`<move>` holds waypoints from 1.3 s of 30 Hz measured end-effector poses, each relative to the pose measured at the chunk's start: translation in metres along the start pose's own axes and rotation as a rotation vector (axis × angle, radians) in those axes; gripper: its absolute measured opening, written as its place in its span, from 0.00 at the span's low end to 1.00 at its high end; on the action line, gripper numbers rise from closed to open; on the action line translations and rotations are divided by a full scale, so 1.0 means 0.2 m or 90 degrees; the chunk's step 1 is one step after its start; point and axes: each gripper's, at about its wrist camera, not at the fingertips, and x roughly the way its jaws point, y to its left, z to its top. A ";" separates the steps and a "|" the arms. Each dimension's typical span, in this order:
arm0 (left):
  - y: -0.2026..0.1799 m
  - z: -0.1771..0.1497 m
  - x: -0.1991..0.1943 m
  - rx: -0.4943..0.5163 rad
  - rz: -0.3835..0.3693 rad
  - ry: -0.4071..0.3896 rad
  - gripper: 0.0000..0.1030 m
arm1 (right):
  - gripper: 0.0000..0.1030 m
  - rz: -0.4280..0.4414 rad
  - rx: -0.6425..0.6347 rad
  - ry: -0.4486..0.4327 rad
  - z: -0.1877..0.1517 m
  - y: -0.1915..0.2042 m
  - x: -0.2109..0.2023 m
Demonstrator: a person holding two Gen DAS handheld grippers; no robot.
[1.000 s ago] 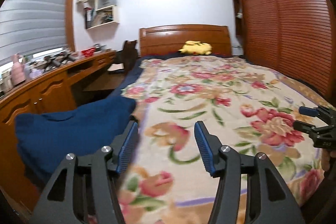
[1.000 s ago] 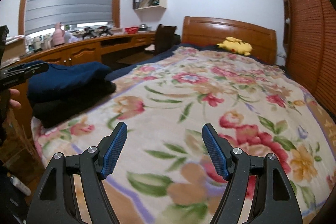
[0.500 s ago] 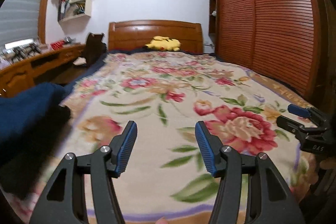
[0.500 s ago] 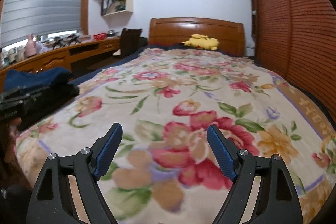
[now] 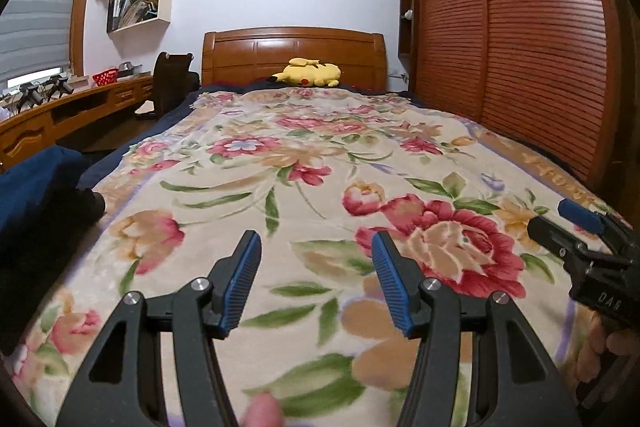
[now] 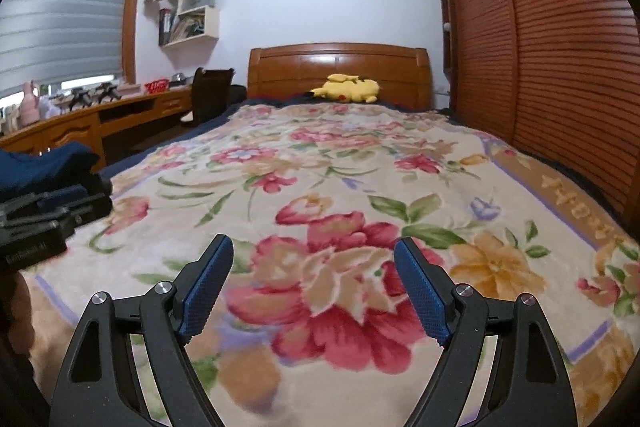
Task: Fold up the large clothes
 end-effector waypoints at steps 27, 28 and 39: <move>-0.03 -0.10 -0.01 0.024 0.017 -0.016 0.55 | 0.82 -0.020 -0.002 -0.022 -0.04 0.02 0.03; -0.03 -0.11 -0.01 0.024 0.017 -0.016 0.55 | 0.82 -0.019 -0.001 -0.022 -0.03 0.02 0.02; -0.02 -0.11 -0.01 0.021 0.017 -0.017 0.55 | 0.82 -0.017 0.000 -0.023 -0.04 0.03 0.02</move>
